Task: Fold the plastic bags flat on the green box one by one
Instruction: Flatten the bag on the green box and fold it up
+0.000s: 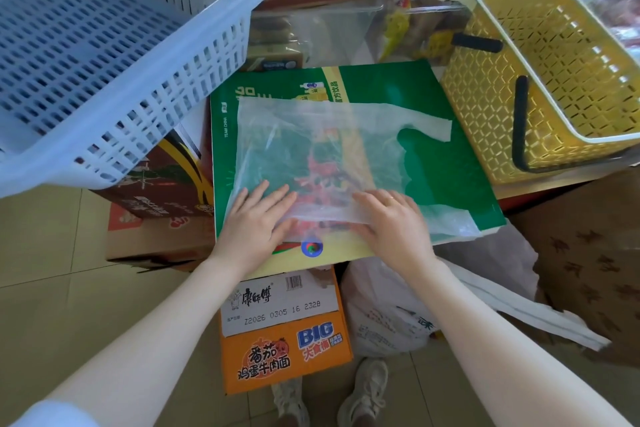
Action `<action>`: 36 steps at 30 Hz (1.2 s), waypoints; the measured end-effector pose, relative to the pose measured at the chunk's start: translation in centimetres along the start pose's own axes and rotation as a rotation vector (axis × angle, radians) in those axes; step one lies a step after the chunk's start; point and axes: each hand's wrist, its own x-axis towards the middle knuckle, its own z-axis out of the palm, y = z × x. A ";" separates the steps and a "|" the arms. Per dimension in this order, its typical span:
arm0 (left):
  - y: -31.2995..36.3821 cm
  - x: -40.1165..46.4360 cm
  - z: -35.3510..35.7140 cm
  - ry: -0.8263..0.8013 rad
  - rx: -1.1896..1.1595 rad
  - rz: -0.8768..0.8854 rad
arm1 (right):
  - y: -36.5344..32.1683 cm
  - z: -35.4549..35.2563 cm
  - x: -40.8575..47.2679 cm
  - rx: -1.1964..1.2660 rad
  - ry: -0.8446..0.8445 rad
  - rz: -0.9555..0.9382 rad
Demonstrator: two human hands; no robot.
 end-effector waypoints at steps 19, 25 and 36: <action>1.3 3.6 -2.1 0.004 -0.089 -0.072 | -2.6 -0.5 6.4 0.290 -0.563 0.170; 1.4 4.3 -3.4 -0.042 -0.073 -0.089 | -1.7 -1.4 7.5 0.437 -0.634 0.278; 1.5 3.3 -4.5 0.018 -0.122 -0.208 | -1.6 -2.4 7.5 0.591 -0.408 0.420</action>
